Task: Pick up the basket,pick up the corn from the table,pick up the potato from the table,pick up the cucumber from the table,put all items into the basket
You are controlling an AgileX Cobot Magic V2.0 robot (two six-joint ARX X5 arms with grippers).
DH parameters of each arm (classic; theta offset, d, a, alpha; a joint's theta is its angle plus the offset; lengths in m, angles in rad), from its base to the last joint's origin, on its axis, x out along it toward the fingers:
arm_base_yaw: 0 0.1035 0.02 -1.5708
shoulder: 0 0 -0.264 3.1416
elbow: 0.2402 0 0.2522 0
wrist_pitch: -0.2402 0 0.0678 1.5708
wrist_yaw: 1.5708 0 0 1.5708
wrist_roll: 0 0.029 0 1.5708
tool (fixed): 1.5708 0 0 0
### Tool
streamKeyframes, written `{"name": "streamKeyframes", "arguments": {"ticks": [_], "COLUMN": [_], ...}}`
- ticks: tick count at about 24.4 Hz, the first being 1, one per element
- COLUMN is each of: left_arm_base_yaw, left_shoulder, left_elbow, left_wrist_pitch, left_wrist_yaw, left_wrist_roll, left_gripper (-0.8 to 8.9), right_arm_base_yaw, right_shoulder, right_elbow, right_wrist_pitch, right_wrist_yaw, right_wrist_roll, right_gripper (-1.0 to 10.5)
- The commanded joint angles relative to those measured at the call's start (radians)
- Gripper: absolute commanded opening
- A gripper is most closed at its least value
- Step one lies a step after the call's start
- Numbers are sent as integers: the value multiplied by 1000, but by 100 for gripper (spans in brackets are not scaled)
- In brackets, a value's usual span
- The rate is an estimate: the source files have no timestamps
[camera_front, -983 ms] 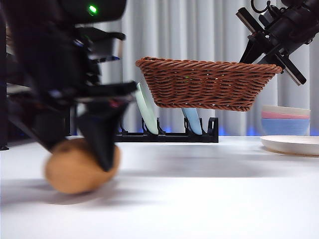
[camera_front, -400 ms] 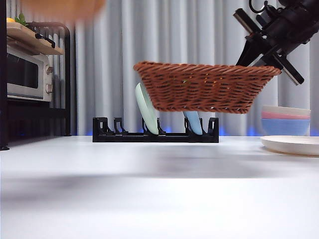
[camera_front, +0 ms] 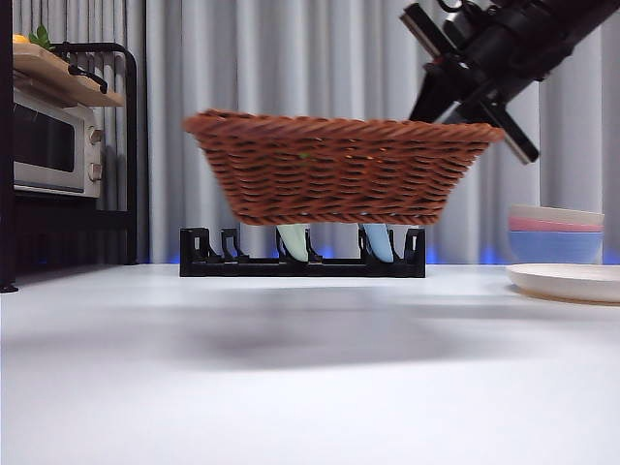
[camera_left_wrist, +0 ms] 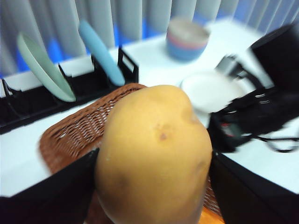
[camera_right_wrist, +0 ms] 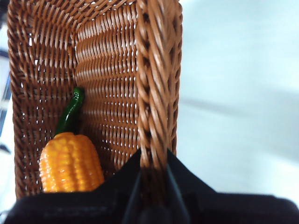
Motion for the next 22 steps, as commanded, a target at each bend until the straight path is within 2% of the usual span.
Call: {"name": "streamKeyframes", "arguments": {"ticks": [1,4,8,9,10,11,12,15,22], "left_arm_base_yaw": [31,62,79,79,79,78,76,76,63], "left_shoulder": [142,260,363,378,384,384,383,382,266], "left_elbow": [57,96,101,101,101,101,101,117,247], "left_wrist_pitch": [-8,-16,-40,-50,-51,-46,-37,-38,-148], "left_wrist_yaw": [27,95,122,122,122,122,122,124,126], "left_wrist_roll": [56,55,55,55,51,51,50,44,55], "left_gripper": [-8,-8,6,84,294,546,572,571,570], "right_arm_base_yaw": [13,21,27,26,26,26,27,26,26], "right_shoulder": [7,7,7,7,7,7,7,7,8], "right_elbow": [0,0,0,0,0,0,0,0,0], "right_wrist_pitch": [11,1,-6,-6,-8,-9,-8,-9,1], "right_wrist_yaw": [-13,-13,-13,-13,-13,-13,-13,-11,17], "right_wrist_roll": [22,21,21,20,17,16,14,14,26], "right_gripper": [-16,-16,-16,-16,-16,-16,-16,-16,-16]}}
